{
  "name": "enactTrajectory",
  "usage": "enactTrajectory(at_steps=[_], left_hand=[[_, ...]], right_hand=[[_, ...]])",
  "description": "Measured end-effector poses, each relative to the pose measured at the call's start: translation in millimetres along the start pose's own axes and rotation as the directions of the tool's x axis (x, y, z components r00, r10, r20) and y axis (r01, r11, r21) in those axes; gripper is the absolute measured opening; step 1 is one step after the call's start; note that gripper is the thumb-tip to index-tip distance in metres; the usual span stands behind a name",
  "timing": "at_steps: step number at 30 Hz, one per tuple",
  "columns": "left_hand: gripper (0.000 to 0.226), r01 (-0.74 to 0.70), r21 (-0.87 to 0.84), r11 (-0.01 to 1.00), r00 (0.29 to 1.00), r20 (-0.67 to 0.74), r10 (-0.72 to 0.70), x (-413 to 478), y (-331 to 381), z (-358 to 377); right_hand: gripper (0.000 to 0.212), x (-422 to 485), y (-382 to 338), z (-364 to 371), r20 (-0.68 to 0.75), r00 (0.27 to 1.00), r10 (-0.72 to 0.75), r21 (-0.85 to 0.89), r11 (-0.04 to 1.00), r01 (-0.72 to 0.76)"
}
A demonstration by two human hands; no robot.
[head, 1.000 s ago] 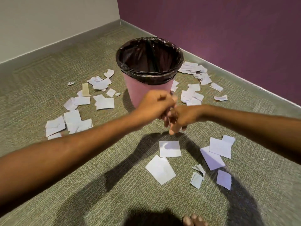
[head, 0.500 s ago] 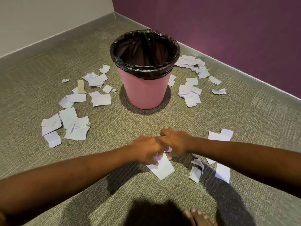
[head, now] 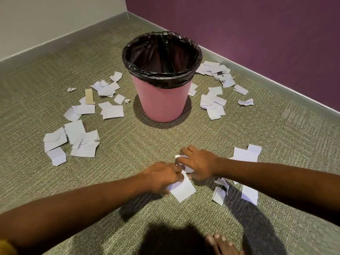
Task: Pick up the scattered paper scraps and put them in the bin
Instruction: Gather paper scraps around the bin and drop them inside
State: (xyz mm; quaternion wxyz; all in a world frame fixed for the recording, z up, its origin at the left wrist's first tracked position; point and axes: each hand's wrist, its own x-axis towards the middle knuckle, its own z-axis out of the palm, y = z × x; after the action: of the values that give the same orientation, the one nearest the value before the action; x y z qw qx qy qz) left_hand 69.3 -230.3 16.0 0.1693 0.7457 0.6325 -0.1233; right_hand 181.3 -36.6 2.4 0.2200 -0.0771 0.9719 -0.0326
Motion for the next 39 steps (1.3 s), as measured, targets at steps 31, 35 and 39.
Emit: enactTrajectory(at_steps=[31,35,39], left_hand=[[0.030,-0.030,-0.059,0.998,0.988,-0.151,0.021,-32.4,0.0,51.1],[0.029,-0.042,-0.080,0.996,0.983,-0.179,0.027,-35.2,-1.5,54.3],[0.030,-0.026,-0.078,0.997,0.986,-0.167,0.013,-32.9,-0.4,53.3]], right_hand=[[0.066,0.2,-39.4,-1.8,0.157,0.936,0.314,0.504,0.790,-0.350],[0.079,-0.3,-53.7,9.4,0.080,0.949,0.306,0.375,0.872,-0.313],[0.076,1.2,-58.1,17.3,0.033,0.950,0.312,0.327,0.894,-0.305]])
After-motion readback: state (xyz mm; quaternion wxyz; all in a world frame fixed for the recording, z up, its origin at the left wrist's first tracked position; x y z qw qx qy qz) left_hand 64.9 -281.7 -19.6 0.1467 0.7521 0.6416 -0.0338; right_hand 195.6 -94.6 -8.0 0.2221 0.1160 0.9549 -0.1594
